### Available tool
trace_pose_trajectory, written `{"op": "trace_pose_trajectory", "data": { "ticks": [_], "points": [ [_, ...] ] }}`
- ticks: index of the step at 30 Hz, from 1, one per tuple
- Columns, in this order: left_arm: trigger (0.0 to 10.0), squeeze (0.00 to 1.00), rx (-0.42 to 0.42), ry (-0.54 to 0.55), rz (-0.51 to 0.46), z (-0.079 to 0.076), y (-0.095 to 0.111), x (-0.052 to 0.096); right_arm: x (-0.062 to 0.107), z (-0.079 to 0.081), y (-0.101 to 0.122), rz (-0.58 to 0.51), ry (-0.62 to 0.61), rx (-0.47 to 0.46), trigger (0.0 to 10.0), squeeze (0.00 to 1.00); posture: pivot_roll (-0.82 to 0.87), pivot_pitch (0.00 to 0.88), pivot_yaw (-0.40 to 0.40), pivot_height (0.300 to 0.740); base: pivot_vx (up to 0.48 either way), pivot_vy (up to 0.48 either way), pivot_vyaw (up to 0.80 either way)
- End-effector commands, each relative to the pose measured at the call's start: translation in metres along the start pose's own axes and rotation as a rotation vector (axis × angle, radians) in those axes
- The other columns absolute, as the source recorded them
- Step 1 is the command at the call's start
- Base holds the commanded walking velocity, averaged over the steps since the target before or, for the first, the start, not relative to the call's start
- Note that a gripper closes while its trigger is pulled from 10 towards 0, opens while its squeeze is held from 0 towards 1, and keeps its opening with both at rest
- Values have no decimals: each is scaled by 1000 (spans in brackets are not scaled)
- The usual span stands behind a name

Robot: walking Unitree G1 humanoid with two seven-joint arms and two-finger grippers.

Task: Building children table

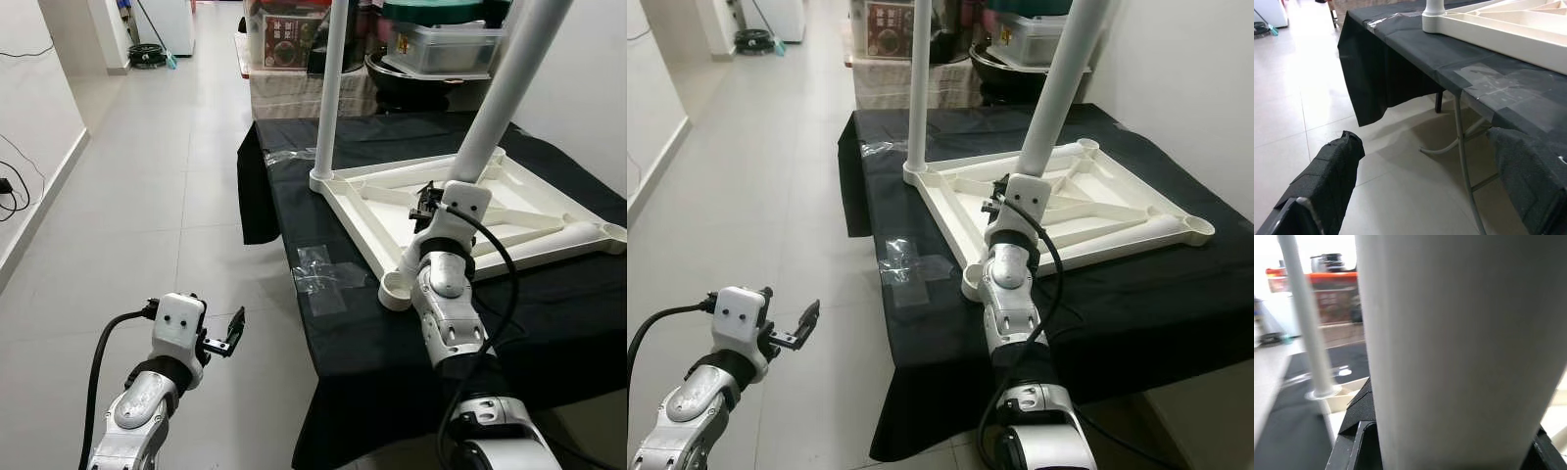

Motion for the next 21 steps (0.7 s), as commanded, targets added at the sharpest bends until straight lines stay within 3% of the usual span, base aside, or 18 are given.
{"op": "trace_pose_trajectory", "data": {
  "ticks": [1, 4, 7, 10, 18, 20, 21],
  "points": [
    [10000, 0, -10, -4, 0, 2, 1, 0, -2, 10, -1, 45, 96, -35, 10000, 0, 76, 0, -80, 740, 0, 0, 0],
    [10000, 0, -7, -7, 2, 1, 0, 0, -2, 19, -6, 118, 214, -73, 10000, 0, 73, 0, -78, 740, 0, 0, 0],
    [10000, 0, -6, -12, 4, 0, 0, 0, -4, 6, -19, 243, 288, -109, 10000, 0, 69, 0, -77, 740, 0, 0, 0],
    [10000, 0, -5, -15, 5, 0, 0, 0, -3, 0, -28, 355, 335, -239, 10000, 0, 73, 0, -76, 740, 0, 0, 0],
    [10000, 0, -7, -17, 11, 1, -1, 2, 4, 6, -26, 420, 471, -335, 10000, 0, 73, 0, -74, 740, 0, 0, 0],
    [10000, 0, -7, -19, 13, 1, -1, 2, 14, 20, -19, 458, 569, -438, 10000, 0, 73, 0, -71, 740, 0, 0, 0],
    [10000, 0, -7, -19, 13, 1, -1, 2, 14, 20, -19, 458, 569, -438, 10000, 0, 73, 0, -71, 740, 0, 0, 0]
  ]
}}
Point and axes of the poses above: a point about 5 cm out from each wrist's last joint towards the gripper, its own x axis pointing back from the gripper into the wrist, its own y axis along the axis of the wrist's last joint, z = x × y, the point moved 3 cm from there along -x, pointing out of the wrist towards the gripper, and after that the axes turned 4 degrees about x, right-handed, at the moved point
